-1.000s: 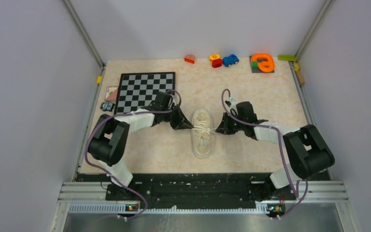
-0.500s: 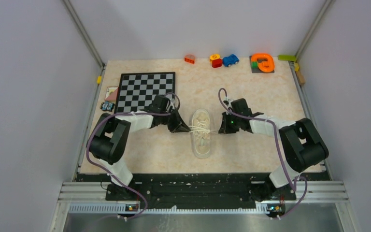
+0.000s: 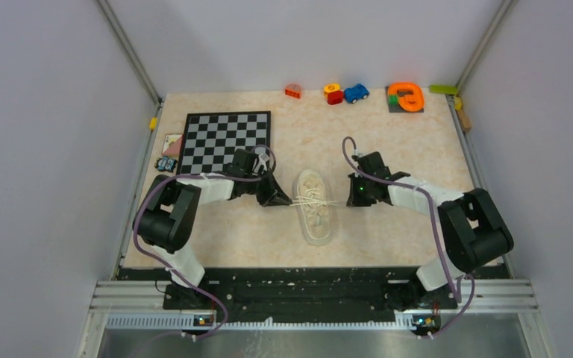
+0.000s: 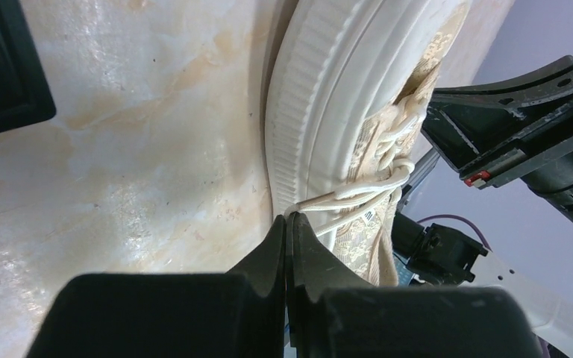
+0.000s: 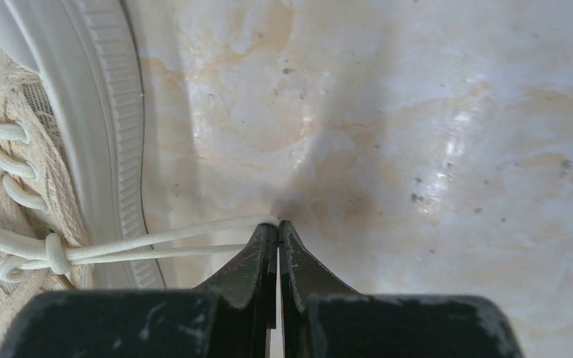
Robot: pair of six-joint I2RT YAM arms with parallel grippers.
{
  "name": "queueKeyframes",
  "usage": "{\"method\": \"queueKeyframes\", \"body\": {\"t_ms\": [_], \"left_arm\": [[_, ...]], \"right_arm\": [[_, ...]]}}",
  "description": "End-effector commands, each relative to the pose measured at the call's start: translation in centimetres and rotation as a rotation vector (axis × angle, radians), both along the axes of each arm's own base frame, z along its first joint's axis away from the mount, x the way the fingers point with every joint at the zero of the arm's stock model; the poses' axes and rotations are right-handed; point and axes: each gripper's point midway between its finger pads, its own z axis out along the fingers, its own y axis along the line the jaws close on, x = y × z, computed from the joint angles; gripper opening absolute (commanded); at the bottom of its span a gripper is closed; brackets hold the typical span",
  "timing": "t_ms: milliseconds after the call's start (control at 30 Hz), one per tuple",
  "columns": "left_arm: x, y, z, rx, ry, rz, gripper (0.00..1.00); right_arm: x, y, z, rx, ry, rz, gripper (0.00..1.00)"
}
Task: Tie the shoes
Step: Tie the shoelace on the shoe.
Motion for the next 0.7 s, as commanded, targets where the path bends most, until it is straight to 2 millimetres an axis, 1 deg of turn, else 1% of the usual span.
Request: {"method": "queueKeyframes", "body": {"t_ms": [0,133,267,300,333,367,400,567,667], "left_arm": [[0.2,0.9,-1.0,0.031,-0.02,0.01,0.0],[0.7,0.6,-0.3,0.006,-0.055,0.002,0.0],[0.8,0.2,0.6,-0.02,-0.086,-0.021,0.0],[0.8,0.2,0.9,-0.025,-0.092,-0.028,0.02],[0.8,0.2,1.3,-0.028,-0.109,-0.034,0.15],[0.8,0.3,1.8,-0.025,-0.128,-0.035,0.23],[0.8,0.4,2.3,-0.017,-0.154,-0.038,0.26],[0.9,1.5,4.2,0.066,-0.22,-0.066,0.31],[1.0,1.7,5.4,0.084,-0.279,-0.089,0.33]], "right_arm": [[-0.9,-5.2,0.3,-0.228,-0.026,-0.102,0.0],[0.2,-4.1,2.6,-0.215,-0.115,-0.052,0.0],[0.8,-1.6,4.5,-0.167,-0.186,0.035,0.0],[1.1,-0.9,4.8,-0.143,-0.201,0.054,0.0],[1.3,-0.5,5.2,-0.126,-0.218,0.06,0.0],[1.7,-0.2,5.7,-0.11,-0.241,0.061,0.0],[2.1,0.1,6.2,-0.096,-0.268,0.066,0.0],[4.3,2.1,9.0,-0.023,-0.373,0.101,0.0],[5.3,3.2,10.2,0.012,-0.408,0.131,0.0]]}}
